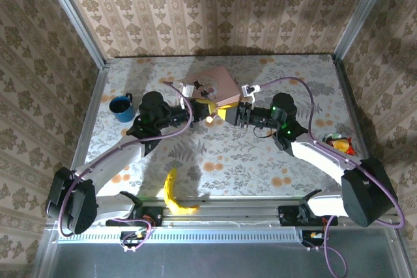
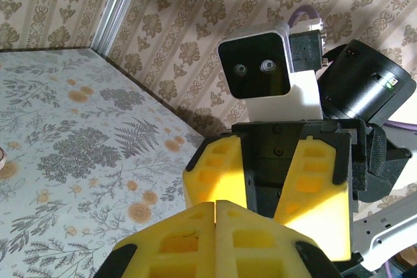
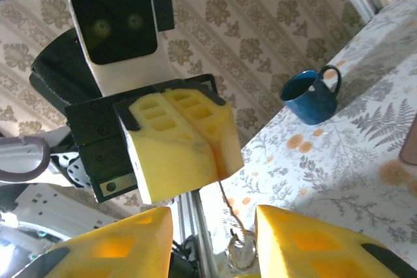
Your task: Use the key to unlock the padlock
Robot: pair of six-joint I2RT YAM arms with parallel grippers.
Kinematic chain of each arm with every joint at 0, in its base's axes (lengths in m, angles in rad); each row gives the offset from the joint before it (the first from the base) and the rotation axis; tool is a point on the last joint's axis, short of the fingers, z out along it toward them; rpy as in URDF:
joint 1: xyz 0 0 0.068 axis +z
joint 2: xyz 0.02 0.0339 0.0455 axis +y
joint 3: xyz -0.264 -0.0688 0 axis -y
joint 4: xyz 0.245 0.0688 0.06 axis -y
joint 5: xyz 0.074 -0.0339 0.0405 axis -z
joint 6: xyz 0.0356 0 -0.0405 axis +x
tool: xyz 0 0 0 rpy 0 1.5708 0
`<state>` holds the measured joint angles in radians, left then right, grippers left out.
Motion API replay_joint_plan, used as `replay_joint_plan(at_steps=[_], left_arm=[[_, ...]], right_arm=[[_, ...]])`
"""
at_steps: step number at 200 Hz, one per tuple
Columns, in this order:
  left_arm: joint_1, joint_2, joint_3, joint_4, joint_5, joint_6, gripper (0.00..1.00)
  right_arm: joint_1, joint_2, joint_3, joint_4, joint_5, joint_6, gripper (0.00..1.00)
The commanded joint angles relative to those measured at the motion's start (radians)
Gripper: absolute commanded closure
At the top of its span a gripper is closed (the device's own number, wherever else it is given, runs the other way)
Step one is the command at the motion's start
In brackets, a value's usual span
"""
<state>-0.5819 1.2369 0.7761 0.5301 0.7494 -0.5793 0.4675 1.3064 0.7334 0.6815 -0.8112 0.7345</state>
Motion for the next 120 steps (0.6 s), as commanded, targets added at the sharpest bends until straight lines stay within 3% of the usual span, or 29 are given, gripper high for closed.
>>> replay_joint_plan(at_steps=[1,120], left_arm=[[-0.004,-0.029,-0.001,0.05,0.02,-0.024,1.0],[-0.001,-0.043,-0.03,0.112,0.015,-0.084,1.0]], right_arm=[[0.013,0.016,0.04,0.04,-0.059,-0.02,0.62],[0.023,0.037,0.049,0.042,-0.058,-0.038,0.68]])
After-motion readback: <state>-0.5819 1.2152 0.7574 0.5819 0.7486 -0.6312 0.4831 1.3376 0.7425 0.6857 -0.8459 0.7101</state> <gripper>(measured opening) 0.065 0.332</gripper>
